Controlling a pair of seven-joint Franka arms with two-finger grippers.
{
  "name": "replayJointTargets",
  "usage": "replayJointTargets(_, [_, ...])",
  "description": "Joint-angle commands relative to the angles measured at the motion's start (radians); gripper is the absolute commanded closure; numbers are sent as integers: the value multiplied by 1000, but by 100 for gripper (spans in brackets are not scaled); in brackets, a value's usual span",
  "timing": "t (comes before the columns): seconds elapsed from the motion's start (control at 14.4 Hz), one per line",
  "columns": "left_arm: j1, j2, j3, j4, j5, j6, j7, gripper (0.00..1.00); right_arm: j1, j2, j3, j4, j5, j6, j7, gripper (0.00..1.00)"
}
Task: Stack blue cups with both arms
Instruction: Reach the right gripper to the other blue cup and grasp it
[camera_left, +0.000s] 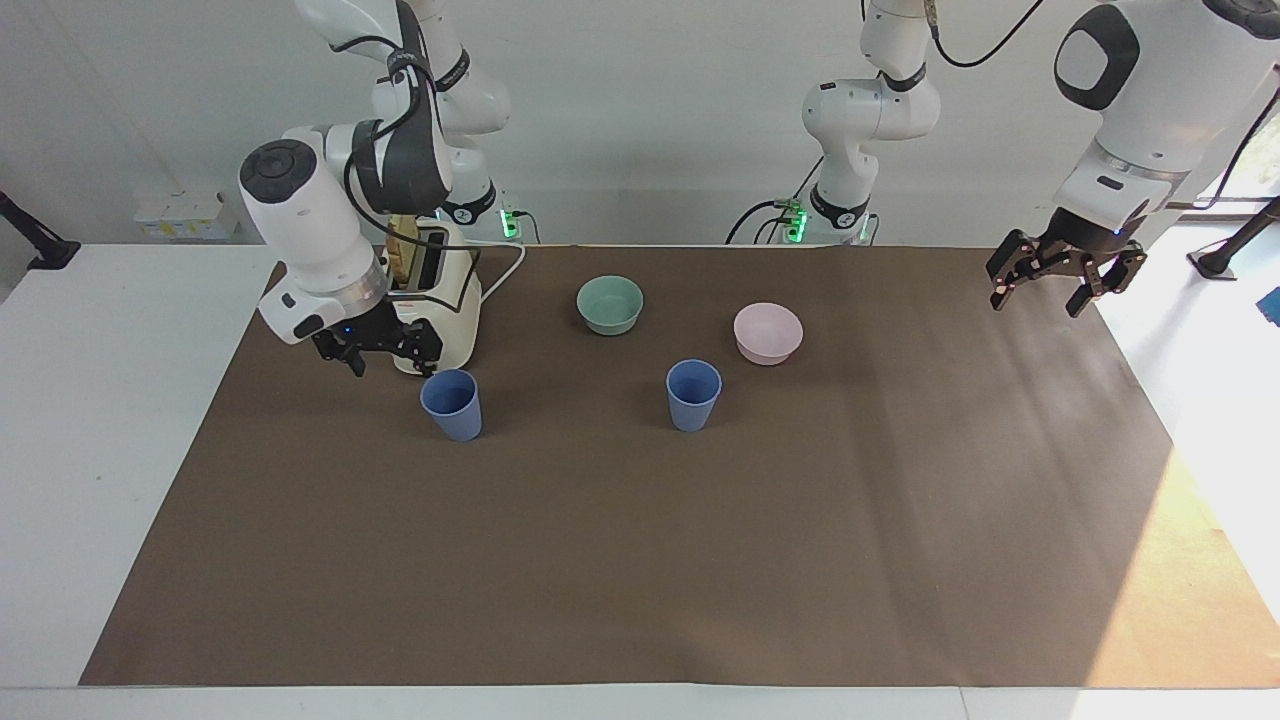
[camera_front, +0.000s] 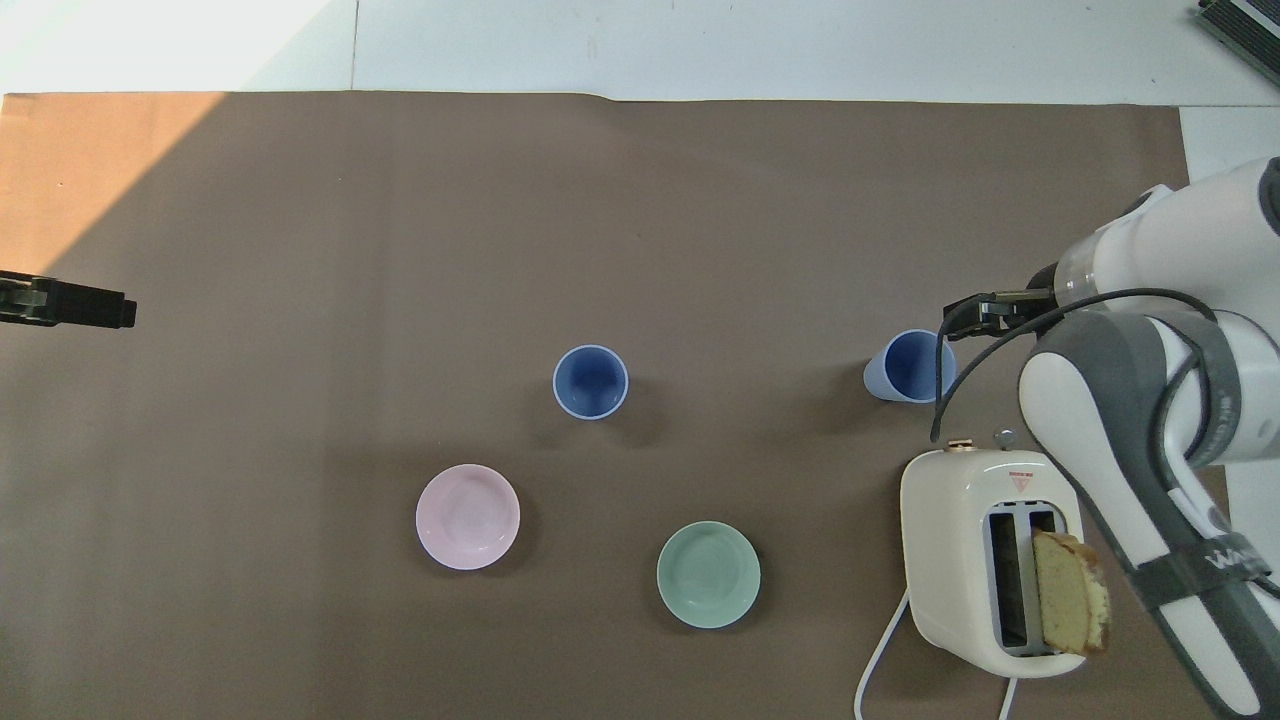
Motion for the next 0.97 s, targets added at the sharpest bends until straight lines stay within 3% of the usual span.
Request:
replayJointTargets(0.0, [41, 61, -6, 138, 20, -120, 8, 0, -2, 12, 3, -44, 17, 37, 12, 0])
replayJointTargets(0.35, [43, 65, -6, 160, 37, -143, 5, 0, 28, 82, 4, -70, 17, 100, 9, 0])
replayJointTargets(0.9, [35, 47, -6, 148, 32, -143, -1, 0, 31, 89, 3, -83, -6, 111, -24, 0])
